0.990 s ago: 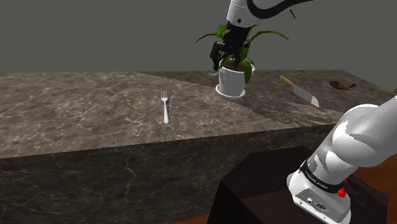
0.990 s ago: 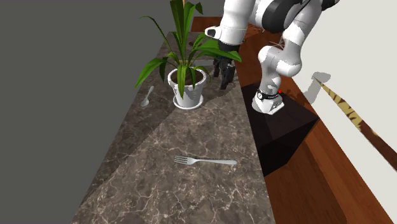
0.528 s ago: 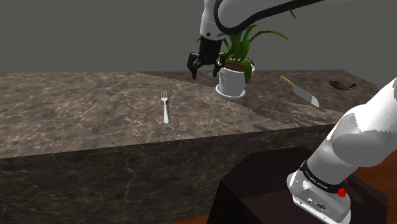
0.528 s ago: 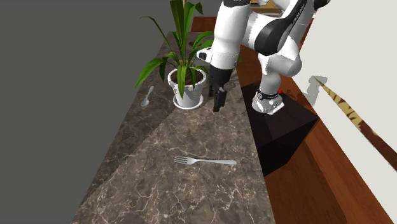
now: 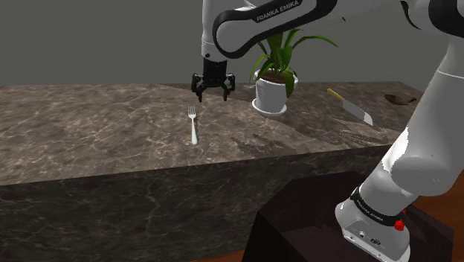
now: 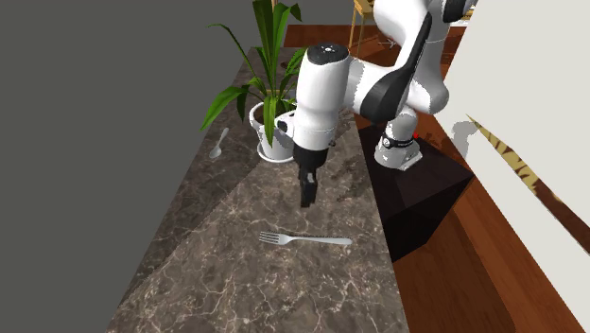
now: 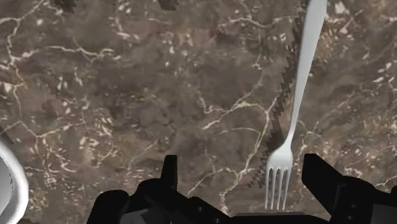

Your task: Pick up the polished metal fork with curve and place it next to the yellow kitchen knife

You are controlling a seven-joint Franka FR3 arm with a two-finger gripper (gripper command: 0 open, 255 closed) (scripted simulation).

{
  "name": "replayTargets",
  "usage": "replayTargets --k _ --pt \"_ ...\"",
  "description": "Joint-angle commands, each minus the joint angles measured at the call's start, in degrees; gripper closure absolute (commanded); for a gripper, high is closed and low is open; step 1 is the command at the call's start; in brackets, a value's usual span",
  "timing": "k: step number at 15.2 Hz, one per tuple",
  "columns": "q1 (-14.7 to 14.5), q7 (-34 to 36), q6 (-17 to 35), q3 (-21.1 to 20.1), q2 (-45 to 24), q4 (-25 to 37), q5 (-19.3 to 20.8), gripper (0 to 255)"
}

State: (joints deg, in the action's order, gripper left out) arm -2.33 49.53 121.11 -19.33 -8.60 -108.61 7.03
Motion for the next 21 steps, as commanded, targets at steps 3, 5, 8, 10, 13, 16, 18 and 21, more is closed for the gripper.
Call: replayTargets --k 3,5,8,10,13,16,18,21 --pt "-2.18 5.37 -0.98 0.34 -9.85 9.41 3.06 0" --pt "-3.61 7.63 -1.86 0.81 -14.87 14.71 4.27 0" --pt "-5.0 9.41 -2.32 1.45 -19.71 19.55 5.23 0" --pt "-5.06 9.57 -1.13 1.62 -20.36 18.98 5.48 0" --pt "-5.14 9.82 0.62 1.86 -21.41 18.25 5.89 0" --pt "-5.18 9.95 1.51 1.99 -22.0 17.92 6.12 0" --pt "-5.18 9.95 1.51 1.99 -22.0 17.92 6.12 0" --pt "-5.19 9.95 1.51 1.99 -22.0 17.92 6.12 0"
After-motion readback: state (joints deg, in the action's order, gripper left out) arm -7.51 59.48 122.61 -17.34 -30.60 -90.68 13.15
